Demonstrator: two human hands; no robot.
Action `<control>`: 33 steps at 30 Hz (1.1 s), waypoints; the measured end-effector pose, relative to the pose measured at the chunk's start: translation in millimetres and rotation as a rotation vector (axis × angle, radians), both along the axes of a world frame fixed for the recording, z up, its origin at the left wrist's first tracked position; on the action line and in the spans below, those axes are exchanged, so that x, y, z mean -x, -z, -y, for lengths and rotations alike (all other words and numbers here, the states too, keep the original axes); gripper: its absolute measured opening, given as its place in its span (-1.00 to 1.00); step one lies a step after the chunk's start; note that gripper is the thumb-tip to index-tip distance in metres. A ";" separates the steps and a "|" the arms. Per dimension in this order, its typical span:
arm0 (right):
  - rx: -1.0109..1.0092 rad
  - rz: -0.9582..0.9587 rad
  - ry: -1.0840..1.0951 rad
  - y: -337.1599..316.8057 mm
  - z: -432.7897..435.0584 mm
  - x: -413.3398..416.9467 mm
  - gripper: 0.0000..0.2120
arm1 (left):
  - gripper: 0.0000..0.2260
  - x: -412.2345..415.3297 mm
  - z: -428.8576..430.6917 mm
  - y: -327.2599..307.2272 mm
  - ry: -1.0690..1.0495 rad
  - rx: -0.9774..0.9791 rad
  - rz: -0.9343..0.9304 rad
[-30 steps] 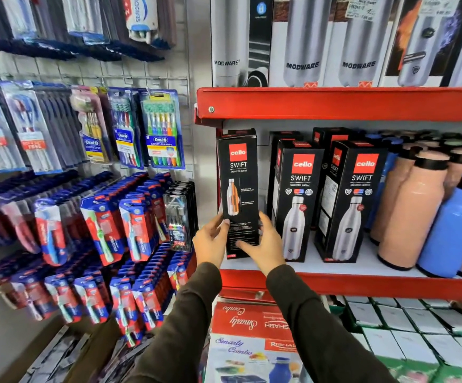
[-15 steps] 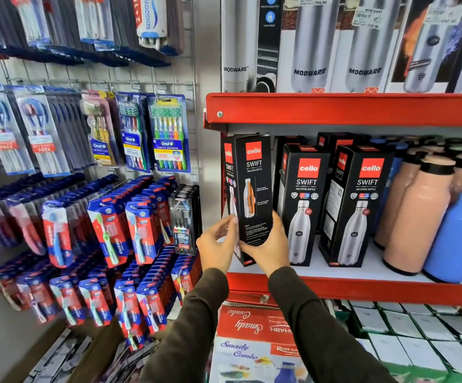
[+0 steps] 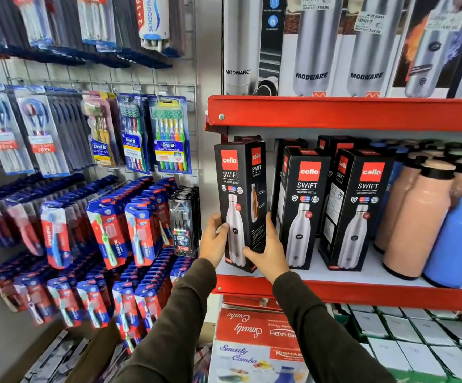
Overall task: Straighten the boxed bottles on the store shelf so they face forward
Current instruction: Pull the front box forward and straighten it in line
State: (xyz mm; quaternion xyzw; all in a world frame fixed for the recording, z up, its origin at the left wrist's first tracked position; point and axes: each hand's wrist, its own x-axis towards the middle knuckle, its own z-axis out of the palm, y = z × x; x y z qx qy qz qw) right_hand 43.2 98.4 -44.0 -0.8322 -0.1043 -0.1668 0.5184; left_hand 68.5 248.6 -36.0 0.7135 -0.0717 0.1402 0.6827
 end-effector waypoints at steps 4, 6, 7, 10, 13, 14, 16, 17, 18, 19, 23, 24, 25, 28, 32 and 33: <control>0.037 0.018 0.027 -5.4 1.5 -0.7 -0.25 | -0.72 2.2 2.8 3.7 -0.036 -0.057 0.066; 0.059 0.022 0.039 -9.6 1.6 -10.6 -0.31 | -0.71 -4.2 5.5 1.2 -0.057 -0.051 0.095; 0.069 0.016 0.040 -9.5 1.9 -12.2 -0.32 | -0.70 -4.8 6.1 1.7 -0.064 -0.049 0.099; 0.073 0.005 0.046 -4.2 2.0 -15.8 -0.32 | -0.71 -4.0 8.0 5.9 -0.082 -0.057 0.092; 0.050 -0.017 0.047 1.0 1.8 -16.2 -0.31 | -0.73 -1.0 11.3 10.3 -0.095 -0.059 0.083; 0.046 -0.023 0.051 2.1 1.7 -16.5 -0.31 | -0.74 0.1 12.6 11.2 -0.095 -0.056 0.082; 0.044 -0.038 0.057 3.5 1.5 -16.3 -0.31 | -0.77 2.4 15.0 12.1 -0.095 -0.052 0.084; 0.043 -0.046 0.056 4.0 1.9 -15.7 -0.31 | -0.78 3.5 16.4 12.2 -0.096 -0.051 0.087; 0.042 -0.050 0.053 4.0 2.8 -15.5 -0.32 | -0.78 4.2 17.8 11.8 -0.096 -0.047 0.091; 0.042 -0.053 0.050 3.6 3.8 -15.5 -0.32 | -0.79 5.0 19.1 11.2 -0.097 -0.041 0.093; 0.049 -0.059 0.039 1.5 4.8 -15.7 -0.33 | -0.78 6.0 21.8 10.2 -0.116 -0.050 0.106; 0.049 -0.060 0.040 1.1 4.3 -15.1 -0.33 | -0.78 5.4 21.6 10.8 -0.120 -0.059 0.108; 0.045 -0.063 0.044 0.5 3.7 -14.1 -0.34 | -0.77 5.1 21.5 11.3 -0.119 -0.065 0.108; 0.032 -0.063 0.079 -0.1 1.1 -11.8 -0.42 | -0.64 4.1 20.8 13.4 -0.110 -0.084 0.088; -0.013 -0.054 0.112 -3.8 -2.0 -7.8 -0.55 | -0.65 3.1 19.1 16.5 -0.138 -0.141 0.105; -0.026 -0.058 0.108 -4.8 -2.1 -5.9 -0.56 | -0.65 3.9 18.1 17.0 -0.132 -0.148 0.108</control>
